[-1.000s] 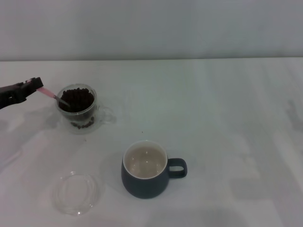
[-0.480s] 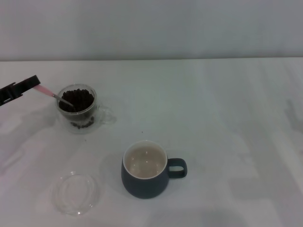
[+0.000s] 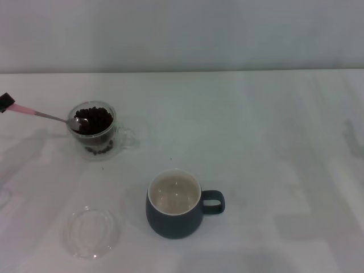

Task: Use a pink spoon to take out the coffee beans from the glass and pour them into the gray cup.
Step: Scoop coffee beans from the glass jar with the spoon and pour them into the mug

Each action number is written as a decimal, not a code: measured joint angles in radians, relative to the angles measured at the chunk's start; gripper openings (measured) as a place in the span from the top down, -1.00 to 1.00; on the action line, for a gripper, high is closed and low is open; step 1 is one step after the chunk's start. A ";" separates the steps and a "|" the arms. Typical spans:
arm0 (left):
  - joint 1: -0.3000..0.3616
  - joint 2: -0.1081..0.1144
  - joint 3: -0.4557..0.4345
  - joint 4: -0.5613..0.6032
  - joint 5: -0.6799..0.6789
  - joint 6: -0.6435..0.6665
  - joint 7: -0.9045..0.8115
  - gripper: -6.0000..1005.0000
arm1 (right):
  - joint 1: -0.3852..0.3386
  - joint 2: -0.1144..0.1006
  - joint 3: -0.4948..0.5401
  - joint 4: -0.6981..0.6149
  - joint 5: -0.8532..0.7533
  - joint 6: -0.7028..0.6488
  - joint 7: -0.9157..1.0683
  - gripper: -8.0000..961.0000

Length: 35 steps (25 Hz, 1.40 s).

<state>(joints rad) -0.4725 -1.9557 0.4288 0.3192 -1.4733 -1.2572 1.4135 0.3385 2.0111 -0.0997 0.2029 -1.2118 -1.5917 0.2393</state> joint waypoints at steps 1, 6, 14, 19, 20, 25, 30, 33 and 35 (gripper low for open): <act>0.006 0.000 0.000 0.000 -0.003 -0.010 -0.007 0.72 | 0.000 0.000 0.000 0.000 0.000 0.000 0.000 -0.60; 0.016 0.000 0.001 0.000 -0.007 -0.034 -0.027 0.72 | 0.002 0.000 0.000 0.000 0.000 0.000 0.000 -0.60; 0.026 -0.003 0.001 -0.025 -0.064 -0.086 -0.034 0.72 | -0.008 0.000 0.000 0.003 0.000 -0.001 0.000 -0.60; 0.044 -0.001 0.001 -0.028 -0.090 -0.101 -0.051 0.72 | -0.009 0.000 0.000 0.003 0.000 -0.001 0.000 -0.60; 0.047 -0.001 0.001 -0.028 -0.095 -0.105 -0.051 0.72 | -0.009 0.000 0.000 0.003 0.000 -0.001 0.000 -0.60; 0.073 -0.005 0.001 -0.028 -0.153 -0.174 -0.071 0.72 | -0.007 0.000 -0.001 0.003 0.000 -0.001 0.000 -0.60; 0.080 -0.023 0.003 -0.029 -0.177 -0.212 -0.081 0.72 | -0.004 0.000 -0.002 0.003 0.000 -0.001 0.000 -0.60; 0.071 -0.036 0.008 -0.033 -0.170 -0.227 -0.083 0.72 | -0.001 0.000 -0.002 0.006 -0.001 -0.001 0.000 -0.60; 0.066 -0.051 0.009 -0.036 -0.168 -0.236 -0.084 0.72 | 0.000 0.000 -0.002 0.009 -0.002 -0.001 0.000 -0.60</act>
<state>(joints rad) -0.4062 -2.0062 0.4382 0.2832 -1.6410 -1.4931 1.3299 0.3383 2.0110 -0.1013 0.2123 -1.2142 -1.5922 0.2393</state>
